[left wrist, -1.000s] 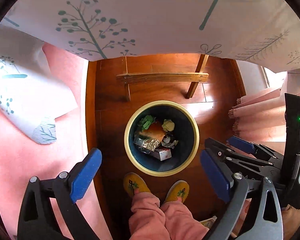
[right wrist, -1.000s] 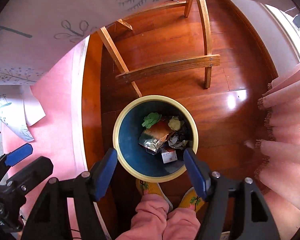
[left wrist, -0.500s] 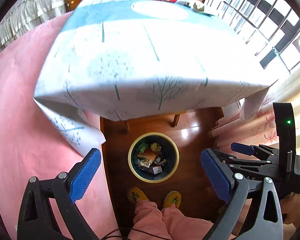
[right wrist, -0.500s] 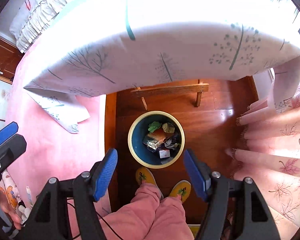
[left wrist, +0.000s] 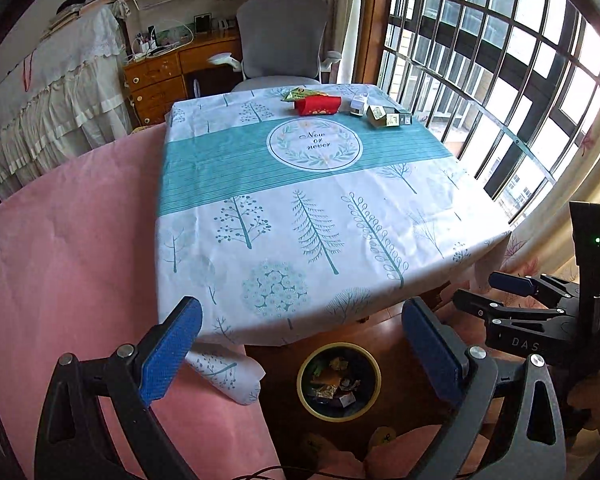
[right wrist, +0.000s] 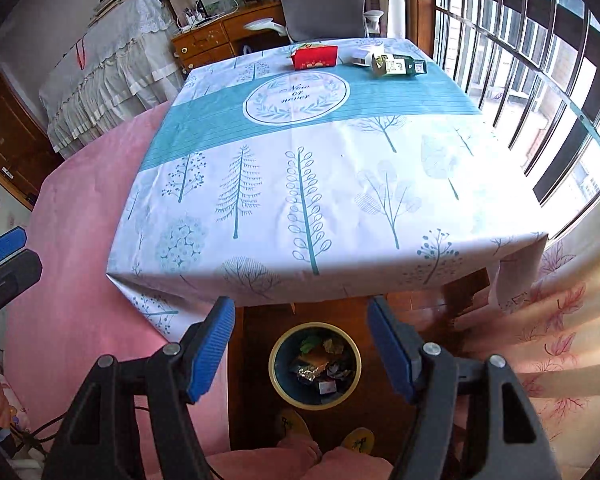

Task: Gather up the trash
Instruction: 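Raise both open tools back toward the table, then grasp the white milk carton with left tool while right tool grasps the green box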

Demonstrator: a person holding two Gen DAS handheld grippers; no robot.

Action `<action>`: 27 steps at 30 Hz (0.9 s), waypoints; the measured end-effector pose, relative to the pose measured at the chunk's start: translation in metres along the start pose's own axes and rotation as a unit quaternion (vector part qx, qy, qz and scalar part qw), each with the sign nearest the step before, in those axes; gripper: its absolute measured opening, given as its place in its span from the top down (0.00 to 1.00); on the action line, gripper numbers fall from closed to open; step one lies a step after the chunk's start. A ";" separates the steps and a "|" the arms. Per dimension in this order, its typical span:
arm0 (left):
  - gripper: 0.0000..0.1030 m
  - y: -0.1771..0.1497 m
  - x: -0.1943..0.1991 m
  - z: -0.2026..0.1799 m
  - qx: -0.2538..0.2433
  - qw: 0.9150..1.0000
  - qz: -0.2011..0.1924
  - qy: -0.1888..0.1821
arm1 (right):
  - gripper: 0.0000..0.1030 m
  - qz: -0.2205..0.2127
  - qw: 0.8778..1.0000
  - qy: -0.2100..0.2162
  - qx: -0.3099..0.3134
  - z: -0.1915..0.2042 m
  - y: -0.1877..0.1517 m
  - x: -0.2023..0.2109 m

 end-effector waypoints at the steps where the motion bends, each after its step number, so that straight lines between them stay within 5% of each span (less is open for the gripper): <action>1: 0.04 0.003 0.001 0.003 -0.002 1.000 -0.002 0.004 | 0.33 -0.005 1.000 -0.009 -0.001 0.001 0.004 0.004; 9: 0.04 0.024 0.001 0.015 -0.013 1.000 -0.020 0.020 | 0.33 -0.034 0.999 -0.036 -0.011 0.001 0.041 0.012; 18: 0.04 0.079 -0.017 0.018 -0.012 0.999 -0.037 0.031 | 0.33 -0.025 0.999 -0.003 -0.039 -0.006 0.104 -0.019; 27: 0.04 0.176 -0.108 0.010 -0.001 0.999 0.000 0.052 | 0.33 0.029 0.988 0.041 -0.144 -0.076 0.221 -0.099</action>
Point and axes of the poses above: each gripper's, at about its wrist camera, not at the fingertips, and x roughly against the way its jaws point, z to its left, y to its top, the point moved 6 cm from there along -x, roughly the way its jaws point, and after that the axes turned 10 degrees about -x, right-handed, at the moved point
